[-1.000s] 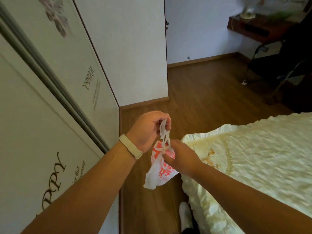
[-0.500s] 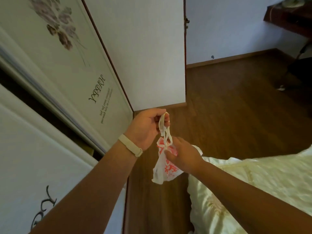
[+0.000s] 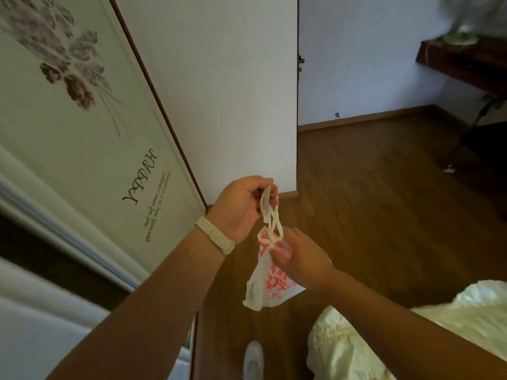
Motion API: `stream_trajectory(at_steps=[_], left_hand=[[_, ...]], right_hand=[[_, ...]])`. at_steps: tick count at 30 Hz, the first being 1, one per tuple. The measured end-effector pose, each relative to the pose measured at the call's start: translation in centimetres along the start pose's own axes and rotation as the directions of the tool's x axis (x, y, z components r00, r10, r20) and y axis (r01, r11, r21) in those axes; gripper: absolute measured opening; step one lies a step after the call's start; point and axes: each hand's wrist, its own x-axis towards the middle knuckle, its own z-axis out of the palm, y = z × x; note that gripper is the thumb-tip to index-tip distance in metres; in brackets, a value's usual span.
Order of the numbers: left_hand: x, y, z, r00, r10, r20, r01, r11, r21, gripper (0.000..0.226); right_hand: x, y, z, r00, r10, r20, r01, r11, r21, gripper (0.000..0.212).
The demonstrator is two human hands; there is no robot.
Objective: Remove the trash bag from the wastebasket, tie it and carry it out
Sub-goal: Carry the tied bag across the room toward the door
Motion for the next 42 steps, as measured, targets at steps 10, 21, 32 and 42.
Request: stream_trajectory(at_steps=[10,21,32,42], left_hand=[[15.1,0.8,-7.5,0.959,-0.075,0.272,0.039,0.99,0.134,0.034],[28.2,4.3,-7.1,0.914,-0.11,0.39,-0.001,0.962,0.273,0.033],[41.5,2.3,-0.2,0.932,-0.2,0.303,0.12,0.957,0.264,0.03],[52.2,1.1,10.5,0.914,-0.25,0.319,0.125,0.923,0.364,0.033]], right_hand=[[12.4,-0.7,0.9,0.984,0.171,0.046,-0.168,0.984,-0.055,0.041],[22.9,0.0,-2.7,0.966,0.22,-0.133,-0.225,0.974,-0.022,0.041],[31.9,8.6,-7.8,0.951,0.259,-0.167,-0.258,0.966,0.032,0.044],[36.5,18.6,-18.4,0.942,0.304,-0.14,-0.302,0.953,0.039,0.039]])
